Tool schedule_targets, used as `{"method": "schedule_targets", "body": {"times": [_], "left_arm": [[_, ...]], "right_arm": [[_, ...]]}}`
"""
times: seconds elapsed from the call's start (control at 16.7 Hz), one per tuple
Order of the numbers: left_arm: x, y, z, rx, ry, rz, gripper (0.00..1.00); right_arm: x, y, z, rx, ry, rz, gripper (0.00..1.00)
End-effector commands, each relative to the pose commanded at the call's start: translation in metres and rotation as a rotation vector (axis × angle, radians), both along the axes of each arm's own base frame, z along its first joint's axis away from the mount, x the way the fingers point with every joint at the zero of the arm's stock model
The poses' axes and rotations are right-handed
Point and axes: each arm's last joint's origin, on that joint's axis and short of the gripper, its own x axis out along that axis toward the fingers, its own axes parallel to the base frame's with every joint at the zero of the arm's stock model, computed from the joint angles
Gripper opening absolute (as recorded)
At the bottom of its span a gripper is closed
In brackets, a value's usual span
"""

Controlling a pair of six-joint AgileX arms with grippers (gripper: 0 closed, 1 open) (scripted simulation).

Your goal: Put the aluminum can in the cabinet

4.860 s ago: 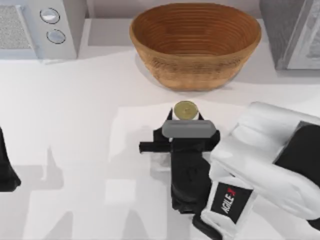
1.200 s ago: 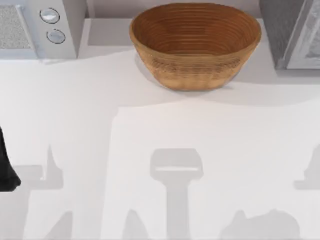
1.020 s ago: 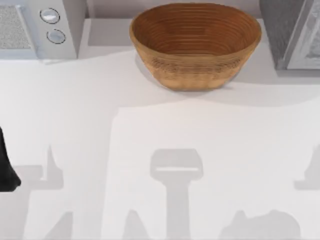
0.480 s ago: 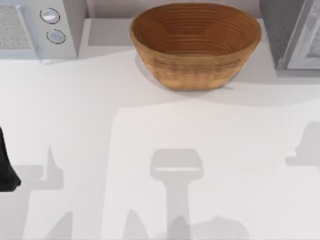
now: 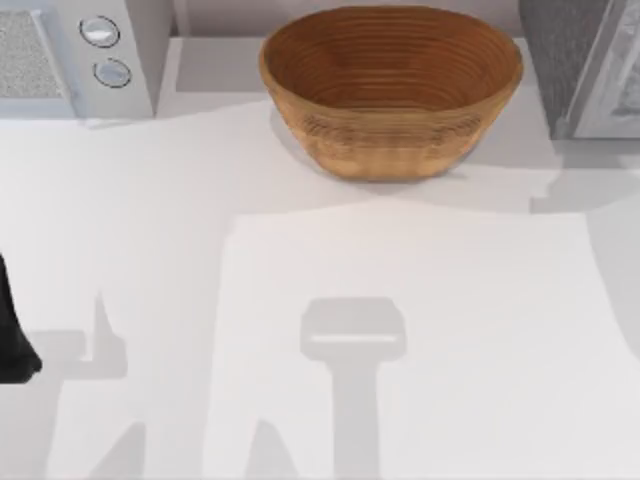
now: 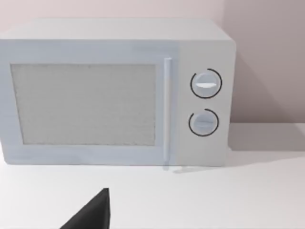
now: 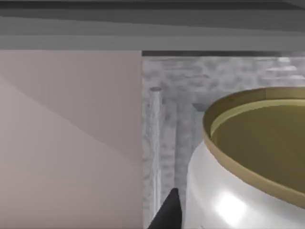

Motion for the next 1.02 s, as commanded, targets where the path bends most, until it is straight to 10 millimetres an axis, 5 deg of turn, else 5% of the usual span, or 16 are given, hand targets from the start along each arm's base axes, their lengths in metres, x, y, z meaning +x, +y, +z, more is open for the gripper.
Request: {"method": "schedule_targets", "body": {"times": [0.24,0.42,1.02], "left_arm": [[0.0,0.0,0.0,0.0,0.0,0.0,1.0],[0.0,0.0,0.0,0.0,0.0,0.0,1.0],[0.0,0.0,0.0,0.0,0.0,0.0,1.0]], "right_arm": [[0.041,0.013,0.057,0.002,-0.016,-0.004,0.0],[0.065,0.021,0.081,0.005,-0.026,0.0,0.0],[0.081,0.027,0.091,0.008,-0.024,0.003,0.0]]}}
